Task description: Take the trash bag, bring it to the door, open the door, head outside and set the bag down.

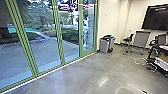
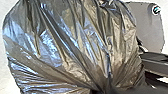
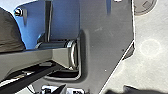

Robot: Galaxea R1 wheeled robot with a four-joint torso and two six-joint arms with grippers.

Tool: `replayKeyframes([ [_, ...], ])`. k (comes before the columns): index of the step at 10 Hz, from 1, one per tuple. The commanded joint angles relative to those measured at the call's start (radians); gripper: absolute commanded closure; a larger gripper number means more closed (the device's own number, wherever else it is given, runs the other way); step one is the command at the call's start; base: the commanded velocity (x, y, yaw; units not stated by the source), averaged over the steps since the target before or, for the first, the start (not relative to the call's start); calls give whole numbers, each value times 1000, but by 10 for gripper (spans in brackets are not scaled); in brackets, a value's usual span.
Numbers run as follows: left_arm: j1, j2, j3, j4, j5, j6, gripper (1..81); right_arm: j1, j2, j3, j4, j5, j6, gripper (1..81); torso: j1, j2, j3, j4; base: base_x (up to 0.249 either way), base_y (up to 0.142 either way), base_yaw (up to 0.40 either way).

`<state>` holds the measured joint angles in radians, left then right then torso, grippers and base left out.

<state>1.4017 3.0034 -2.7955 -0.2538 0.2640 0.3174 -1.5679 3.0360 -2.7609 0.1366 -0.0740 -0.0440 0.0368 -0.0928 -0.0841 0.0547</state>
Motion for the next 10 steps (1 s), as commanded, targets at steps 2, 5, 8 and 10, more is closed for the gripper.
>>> replayKeyframes([
  [2,-57,-3,-2,1,75,9,811,42,2,1,0,-66,-4,10,0,0,0,0,171,0,0],
  [5,-59,-4,-2,1,75,9,811,42,2,1,0,-66,-4,10,0,0,0,0,171,0,0],
  [8,-57,-4,-6,1,75,9,811,44,2,0,-2,-66,-4,10,0,0,0,0,171,0,0],
  [10,-57,-3,-6,1,75,9,811,44,2,-3,-2,-66,-4,10,0,0,0,0,171,-61,0],
])
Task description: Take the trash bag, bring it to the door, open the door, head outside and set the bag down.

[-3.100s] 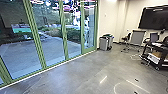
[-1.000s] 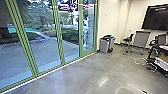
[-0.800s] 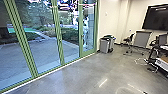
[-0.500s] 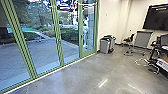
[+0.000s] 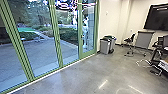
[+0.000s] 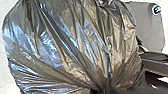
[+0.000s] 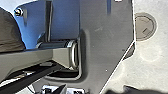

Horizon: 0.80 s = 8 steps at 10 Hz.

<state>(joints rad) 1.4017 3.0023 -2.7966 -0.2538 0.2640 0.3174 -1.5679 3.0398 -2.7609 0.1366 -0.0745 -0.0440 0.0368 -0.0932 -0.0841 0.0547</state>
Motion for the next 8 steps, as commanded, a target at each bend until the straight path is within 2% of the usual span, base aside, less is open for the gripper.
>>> replayKeyframes([
  [1,-57,-2,-4,1,75,9,811,44,0,-2,-2,-67,-4,10,0,0,0,0,171,-68,0],
  [6,-59,-2,-4,1,77,9,811,45,0,-2,-2,-65,-4,10,0,0,0,0,174,-73,0],
  [8,-57,-2,-4,1,77,9,811,45,-2,-2,-2,-65,-4,10,1,0,0,0,178,0,0],
])
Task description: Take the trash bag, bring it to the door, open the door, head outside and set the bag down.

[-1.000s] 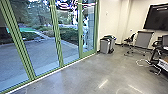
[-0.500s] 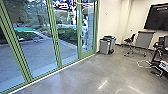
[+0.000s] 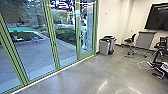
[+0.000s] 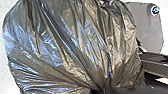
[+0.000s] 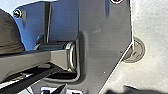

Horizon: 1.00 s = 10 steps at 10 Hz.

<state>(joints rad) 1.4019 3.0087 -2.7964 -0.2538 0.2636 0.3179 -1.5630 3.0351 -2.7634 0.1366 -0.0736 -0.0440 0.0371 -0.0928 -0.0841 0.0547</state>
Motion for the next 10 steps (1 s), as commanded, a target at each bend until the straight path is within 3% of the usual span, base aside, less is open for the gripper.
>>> replayKeyframes([
  [1,-57,-7,-5,1,77,9,811,39,3,1,-2,-66,-4,10,0,0,0,0,178,0,0],
  [7,-54,-8,-2,-1,66,10,811,36,4,1,-2,-66,-4,10,0,0,0,0,178,0,0],
  [9,-33,-8,-2,11,-18,10,811,33,7,1,-2,-66,-4,10,0,0,0,0,178,0,0],
  [10,-33,-5,-2,15,-18,10,811,31,9,2,-2,-66,-4,10,0,0,0,0,179,0,0],
])
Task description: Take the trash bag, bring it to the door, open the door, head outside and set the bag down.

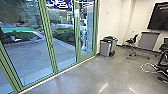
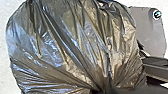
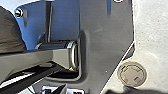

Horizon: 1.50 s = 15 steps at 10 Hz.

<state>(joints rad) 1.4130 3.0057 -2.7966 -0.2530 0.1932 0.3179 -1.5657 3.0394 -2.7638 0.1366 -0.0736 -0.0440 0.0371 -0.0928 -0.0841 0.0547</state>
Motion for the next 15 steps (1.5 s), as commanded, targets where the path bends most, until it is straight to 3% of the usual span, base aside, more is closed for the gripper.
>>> replayKeyframes([
  [1,-42,0,-1,14,52,9,811,34,8,1,-2,-66,-4,10,0,0,0,0,178,0,0],
  [11,-42,3,-1,11,48,9,811,29,15,1,-22,-64,-5,10,0,0,0,0,178,0,0],
  [15,-42,4,-1,9,48,7,811,20,25,3,-55,-15,-4,10,0,0,0,0,178,0,0],
])
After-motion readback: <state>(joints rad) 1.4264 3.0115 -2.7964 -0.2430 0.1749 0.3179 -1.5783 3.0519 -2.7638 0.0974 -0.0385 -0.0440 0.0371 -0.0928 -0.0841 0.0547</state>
